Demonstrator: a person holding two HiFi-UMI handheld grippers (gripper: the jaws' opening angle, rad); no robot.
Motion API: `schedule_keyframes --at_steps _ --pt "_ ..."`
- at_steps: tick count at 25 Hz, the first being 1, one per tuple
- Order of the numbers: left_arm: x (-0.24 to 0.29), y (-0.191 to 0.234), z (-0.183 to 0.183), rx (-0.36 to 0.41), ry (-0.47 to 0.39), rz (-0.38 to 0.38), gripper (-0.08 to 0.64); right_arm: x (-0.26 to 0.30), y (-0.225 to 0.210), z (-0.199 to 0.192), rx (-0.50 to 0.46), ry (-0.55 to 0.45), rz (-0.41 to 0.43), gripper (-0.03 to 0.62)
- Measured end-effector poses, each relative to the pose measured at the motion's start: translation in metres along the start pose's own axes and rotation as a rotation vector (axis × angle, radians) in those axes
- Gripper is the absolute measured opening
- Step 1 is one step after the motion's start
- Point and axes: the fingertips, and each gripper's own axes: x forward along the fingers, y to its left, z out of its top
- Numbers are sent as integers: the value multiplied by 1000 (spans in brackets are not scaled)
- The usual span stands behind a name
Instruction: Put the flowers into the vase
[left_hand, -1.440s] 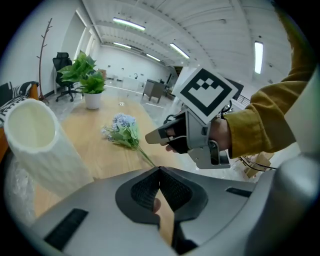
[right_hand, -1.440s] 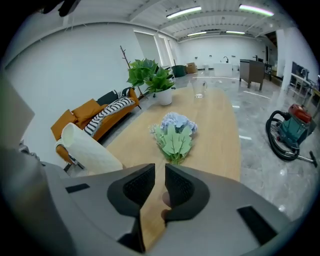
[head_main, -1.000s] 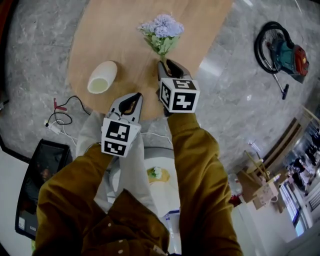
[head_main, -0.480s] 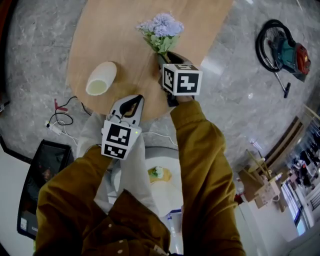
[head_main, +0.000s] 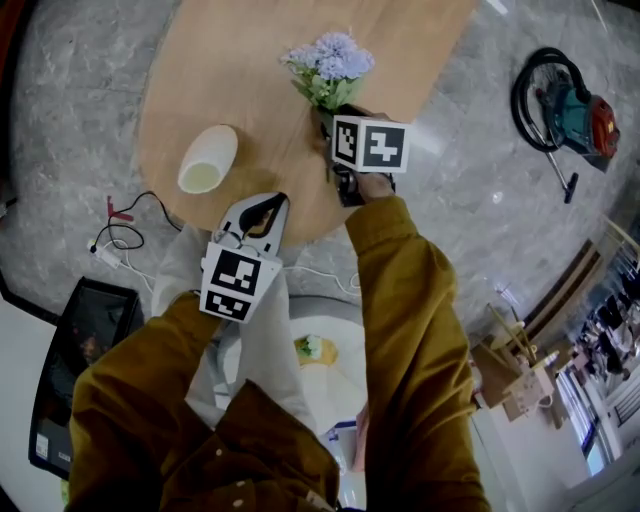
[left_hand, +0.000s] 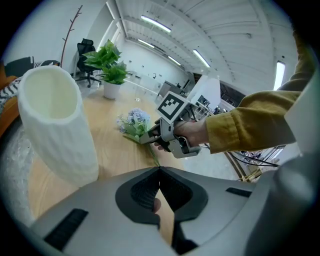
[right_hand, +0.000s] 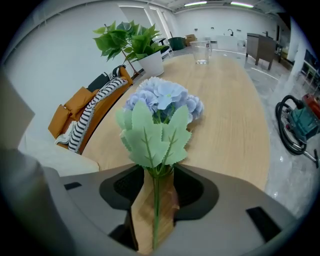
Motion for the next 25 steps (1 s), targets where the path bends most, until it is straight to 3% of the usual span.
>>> schedule_keyframes --at_steps 11,25 --pt "-6 1 -6 8 -1 -3 2 8 3 -2 -11 49 -17 77" --pt "-30 -3 -14 4 -48 44 2 -17 16 -5 18 -82 -7 58"
